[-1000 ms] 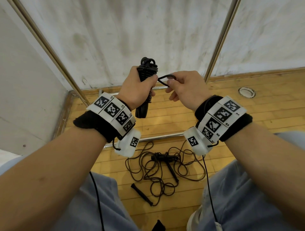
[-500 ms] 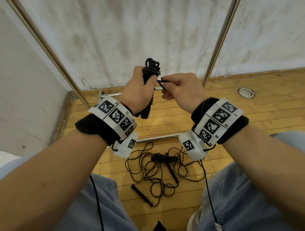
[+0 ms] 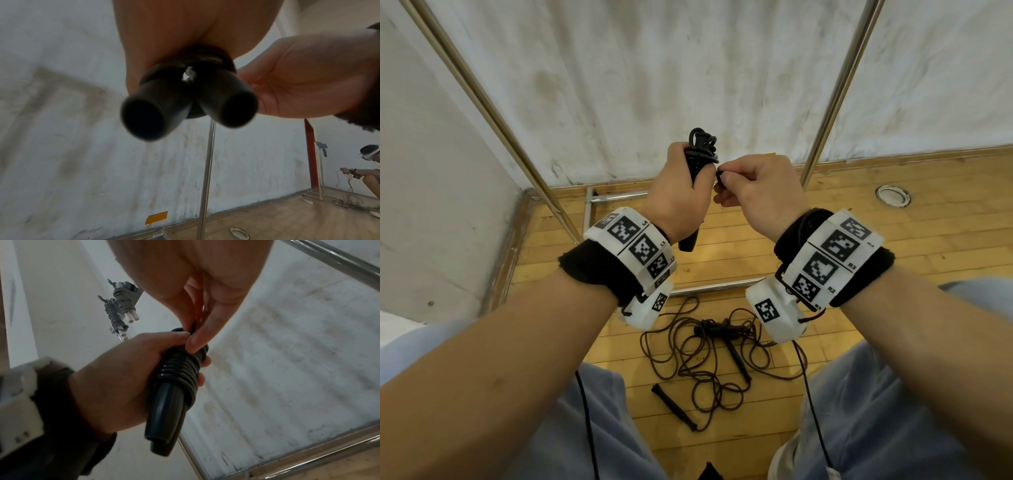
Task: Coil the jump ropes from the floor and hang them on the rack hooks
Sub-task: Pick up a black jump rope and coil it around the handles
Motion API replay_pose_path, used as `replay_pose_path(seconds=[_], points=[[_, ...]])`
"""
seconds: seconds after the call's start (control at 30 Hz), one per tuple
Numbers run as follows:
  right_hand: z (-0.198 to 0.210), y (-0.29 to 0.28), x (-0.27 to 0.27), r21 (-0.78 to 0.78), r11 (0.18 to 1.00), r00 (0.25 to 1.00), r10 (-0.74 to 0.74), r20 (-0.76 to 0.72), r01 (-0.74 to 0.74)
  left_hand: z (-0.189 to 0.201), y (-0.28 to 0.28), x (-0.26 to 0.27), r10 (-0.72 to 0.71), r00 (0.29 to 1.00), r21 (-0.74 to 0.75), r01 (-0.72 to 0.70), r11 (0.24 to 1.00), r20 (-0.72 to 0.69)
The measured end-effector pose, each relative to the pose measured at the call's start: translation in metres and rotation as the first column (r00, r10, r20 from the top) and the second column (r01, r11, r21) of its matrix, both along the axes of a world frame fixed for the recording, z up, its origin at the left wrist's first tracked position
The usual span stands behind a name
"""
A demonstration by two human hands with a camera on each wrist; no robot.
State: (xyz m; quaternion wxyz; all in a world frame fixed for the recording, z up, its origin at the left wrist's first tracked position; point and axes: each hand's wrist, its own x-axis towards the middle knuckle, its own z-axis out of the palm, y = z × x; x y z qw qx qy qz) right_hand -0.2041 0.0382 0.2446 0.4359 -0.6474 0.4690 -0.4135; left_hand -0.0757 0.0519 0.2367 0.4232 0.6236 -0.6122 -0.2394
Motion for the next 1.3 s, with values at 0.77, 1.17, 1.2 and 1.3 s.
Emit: replay_pose_path(seconds=[0.77, 1.17, 1.2, 1.3], points=[[0.0, 0.001, -0.006, -0.221, 0.969, 0.991, -0.127, -0.053, 0.112, 0.006, 0.011, 0.01, -0.127, 0.992, 0.029, 0.127, 0.991, -0.009], [0.004, -0.006, -0.016, -0.467, 0.868, 0.889, -0.07, -0.452, -0.169, 0.012, 0.01, 0.015, -0.275, 0.882, 0.234, 0.381, 0.895, -0.383], [0.004, -0.007, -0.016, -0.463, 0.871, 0.89, -0.073, -0.45, -0.163, 0.013, 0.01, 0.014, -0.283, 0.878, 0.237, 0.391, 0.889, -0.385], [0.004, -0.009, -0.017, -0.447, 0.881, 0.902, -0.06, -0.427, -0.153, 0.013, 0.011, 0.014, -0.29, 0.891, 0.233, 0.383, 0.894, -0.35]])
